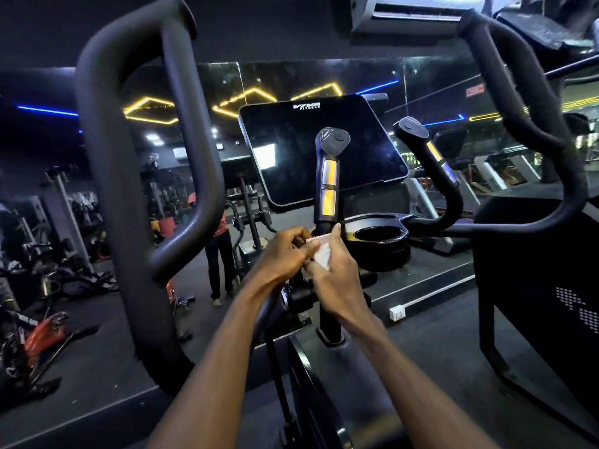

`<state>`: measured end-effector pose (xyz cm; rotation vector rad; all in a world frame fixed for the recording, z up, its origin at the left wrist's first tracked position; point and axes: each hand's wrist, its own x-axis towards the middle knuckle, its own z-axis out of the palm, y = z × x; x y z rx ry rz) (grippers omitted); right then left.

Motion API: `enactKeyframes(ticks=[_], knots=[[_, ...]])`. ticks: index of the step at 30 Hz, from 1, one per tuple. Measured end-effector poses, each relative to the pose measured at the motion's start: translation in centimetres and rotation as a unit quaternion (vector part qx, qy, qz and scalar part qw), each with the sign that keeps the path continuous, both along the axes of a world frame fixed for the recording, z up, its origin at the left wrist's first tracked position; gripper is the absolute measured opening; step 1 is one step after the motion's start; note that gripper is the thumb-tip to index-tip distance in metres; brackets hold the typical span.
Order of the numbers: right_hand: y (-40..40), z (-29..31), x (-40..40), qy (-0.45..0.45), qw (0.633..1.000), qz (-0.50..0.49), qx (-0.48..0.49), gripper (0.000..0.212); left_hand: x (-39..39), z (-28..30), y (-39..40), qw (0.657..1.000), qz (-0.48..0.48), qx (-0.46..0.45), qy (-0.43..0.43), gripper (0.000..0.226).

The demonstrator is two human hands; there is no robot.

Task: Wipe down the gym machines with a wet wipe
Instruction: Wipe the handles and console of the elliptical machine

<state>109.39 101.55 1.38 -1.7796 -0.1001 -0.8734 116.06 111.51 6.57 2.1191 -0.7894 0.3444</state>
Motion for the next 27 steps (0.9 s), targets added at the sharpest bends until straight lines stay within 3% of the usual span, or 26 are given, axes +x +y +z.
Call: enactKeyframes(ticks=[2, 6, 9, 11, 13, 17, 20, 23, 25, 27], knots=[[-0.8, 0.2, -0.3, -0.010, 0.999, 0.007, 0.048, 0.063, -0.1, 0.6, 0.6, 1.000, 0.020, -0.006, -0.015, 0.012], [-2.5, 1.0, 0.5, -0.016, 0.992, -0.121, 0.009, 0.029, -0.4, 1.1, -0.3, 0.991, 0.120, -0.012, -0.063, 0.016], [-3.2, 2.1, 0.8, -0.049, 0.986, -0.161, 0.015, 0.010, -1.1, 0.4, -2.0, 0.967, 0.194, -0.129, -0.105, 0.020], [-3.7, 2.9, 0.9, -0.042, 0.988, -0.148, 0.001, 0.013, -1.6, -0.6, -3.6, 0.971, 0.150, -0.167, -0.080, 0.018], [-4.5, 3.3, 0.9, -0.013, 0.994, -0.107, 0.000, 0.015, -1.8, -1.8, -5.3, 0.976, 0.116, -0.175, -0.049, 0.030], [-6.4, 4.1, 2.0, 0.002, 0.991, -0.032, 0.126, 0.004, -0.7, -3.1, -7.1, 0.970, 0.089, -0.227, -0.023, 0.059], [-6.5, 5.5, 3.2, 0.004, 0.983, -0.020, 0.185, 0.028, 0.0, -5.2, -6.5, 0.964, 0.075, -0.255, 0.019, 0.070], [-5.4, 7.4, 4.0, -0.003, 0.989, -0.003, 0.150, 0.049, -0.3, -6.3, -6.8, 0.954, 0.057, -0.292, 0.022, 0.054], [-4.7, 8.4, 4.7, -0.012, 0.991, 0.019, 0.133, 0.043, -0.9, -6.2, -7.5, 0.941, 0.023, -0.338, -0.012, 0.042], [-4.0, 8.1, 5.4, -0.006, 0.995, 0.025, 0.092, 0.039, -0.7, -7.0, -7.3, 0.947, 0.026, -0.320, -0.022, 0.038]])
